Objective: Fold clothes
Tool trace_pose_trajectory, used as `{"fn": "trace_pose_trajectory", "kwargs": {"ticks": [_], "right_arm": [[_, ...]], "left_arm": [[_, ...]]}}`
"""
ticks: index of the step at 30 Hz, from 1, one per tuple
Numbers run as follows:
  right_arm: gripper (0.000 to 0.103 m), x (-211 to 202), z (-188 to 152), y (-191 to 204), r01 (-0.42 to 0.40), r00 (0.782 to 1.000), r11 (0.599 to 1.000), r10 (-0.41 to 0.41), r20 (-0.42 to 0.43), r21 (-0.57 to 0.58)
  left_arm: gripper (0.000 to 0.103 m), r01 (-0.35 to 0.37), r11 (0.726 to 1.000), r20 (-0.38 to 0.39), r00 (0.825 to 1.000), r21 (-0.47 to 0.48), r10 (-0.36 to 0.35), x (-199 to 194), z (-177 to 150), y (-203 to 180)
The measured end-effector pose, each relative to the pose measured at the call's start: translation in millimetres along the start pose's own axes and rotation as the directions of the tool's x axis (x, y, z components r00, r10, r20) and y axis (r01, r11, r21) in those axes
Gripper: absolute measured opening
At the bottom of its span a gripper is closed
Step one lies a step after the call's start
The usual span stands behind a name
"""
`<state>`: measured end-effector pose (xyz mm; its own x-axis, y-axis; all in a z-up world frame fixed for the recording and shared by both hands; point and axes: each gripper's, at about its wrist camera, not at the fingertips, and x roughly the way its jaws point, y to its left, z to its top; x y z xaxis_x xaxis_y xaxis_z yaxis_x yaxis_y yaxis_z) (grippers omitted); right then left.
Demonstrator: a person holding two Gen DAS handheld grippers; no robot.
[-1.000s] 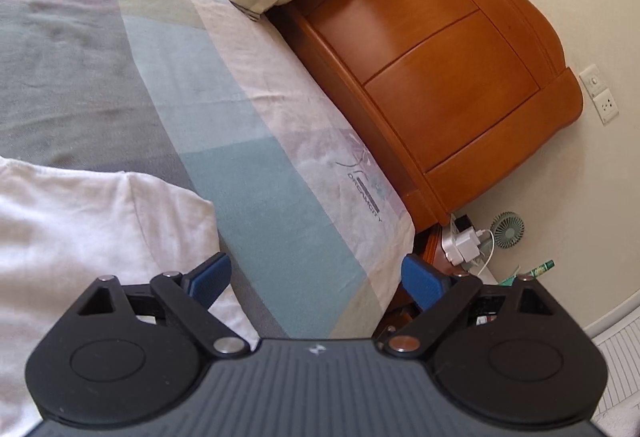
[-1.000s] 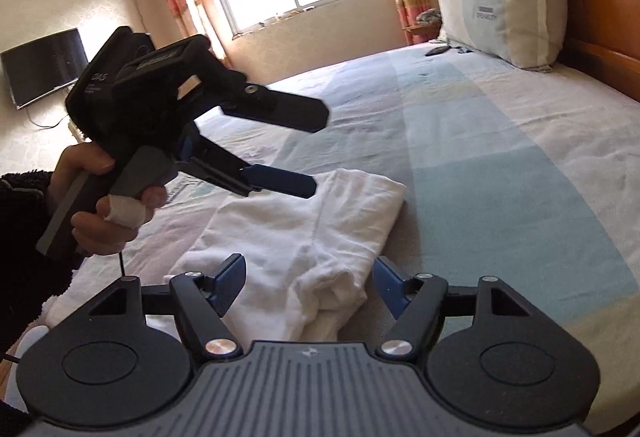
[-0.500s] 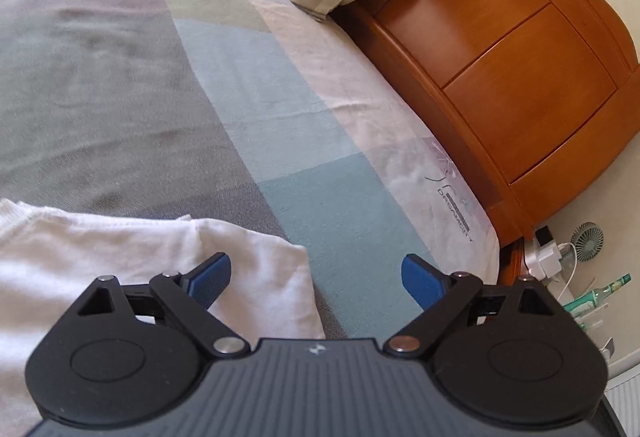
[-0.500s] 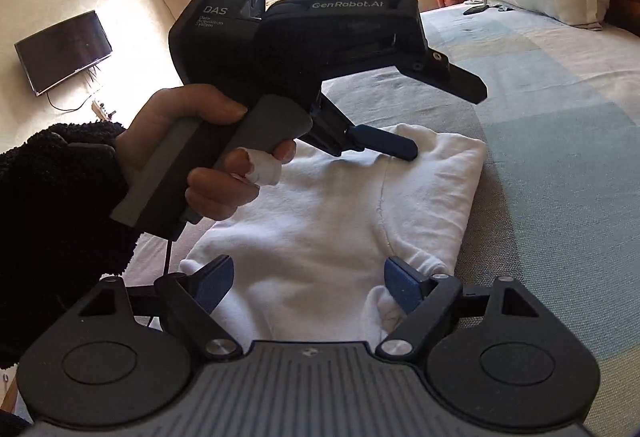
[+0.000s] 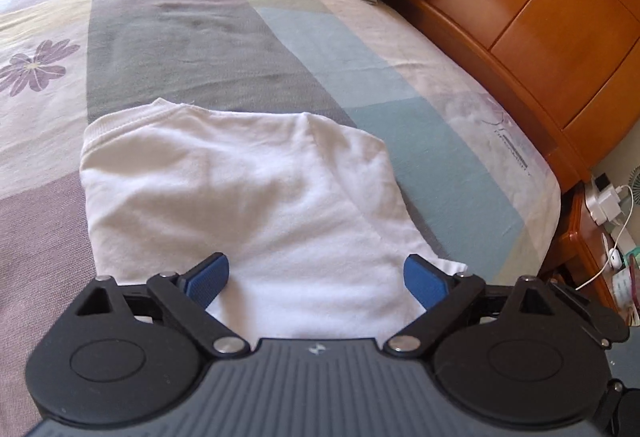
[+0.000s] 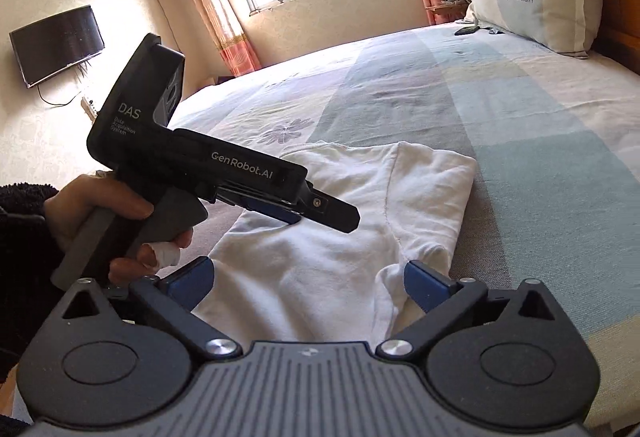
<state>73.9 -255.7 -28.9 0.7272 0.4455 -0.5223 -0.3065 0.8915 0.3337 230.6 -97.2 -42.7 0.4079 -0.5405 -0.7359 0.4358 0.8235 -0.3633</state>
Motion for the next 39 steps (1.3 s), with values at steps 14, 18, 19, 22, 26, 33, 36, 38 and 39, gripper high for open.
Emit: {"fn": "trace_pose_trajectory", "kwargs": {"ticks": [14,18,19,22,26,33,36,38,39], "right_arm": [[0.103,-17.3,-18.3,12.6,0.059,0.998,0.998,-0.060,-0.030,-0.017],[0.103,-9.6,-10.1,20.9,0.055,0.998,0.997,-0.056,-0.022,-0.050],[0.103,-6.5,-7.5,23.6,0.051,0.998,0.997,-0.052,-0.020,-0.062],[0.103,13.5,3.0,38.4,0.017,1.000,0.991,-0.019,-0.012,-0.134],[0.103,49.8,9.0,51.4,0.033,0.999,0.979,-0.038,-0.020,-0.199],[0.103,104.8,-8.5,52.9,0.173,0.982,0.945,-0.187,-0.027,-0.278],[0.103,103.0,-13.0,53.6,0.179,0.981,0.937,-0.191,-0.011,-0.300],[0.103,97.3,-4.7,55.1,0.169,0.982,0.943,-0.187,-0.036,-0.286],[0.103,91.1,-0.5,56.9,0.155,0.985,0.952,-0.169,-0.030,-0.265]], "left_arm": [[0.097,-0.084,0.987,0.142,0.984,-0.140,0.104,-52.0,-56.2,-1.2],[0.097,-0.284,0.948,0.207,0.928,-0.142,0.309,-79.8,-57.3,-4.9],[0.097,-0.337,0.930,0.218,0.906,-0.146,0.362,-85.3,-58.3,-5.0],[0.098,-0.435,0.883,0.240,0.851,-0.175,0.467,-100.1,-62.2,2.9],[0.098,-0.424,0.877,0.246,0.846,-0.225,0.473,-111.8,-69.8,20.3],[0.098,-0.388,0.882,0.244,0.858,-0.268,0.452,-116.1,-79.6,40.4],[0.098,-0.371,0.886,0.252,0.862,-0.278,0.439,-116.7,-81.0,44.9],[0.098,-0.368,0.889,0.258,0.862,-0.272,0.436,-117.9,-81.9,46.6],[0.098,-0.367,0.889,0.261,0.862,-0.273,0.436,-118.3,-82.2,47.8]]}}
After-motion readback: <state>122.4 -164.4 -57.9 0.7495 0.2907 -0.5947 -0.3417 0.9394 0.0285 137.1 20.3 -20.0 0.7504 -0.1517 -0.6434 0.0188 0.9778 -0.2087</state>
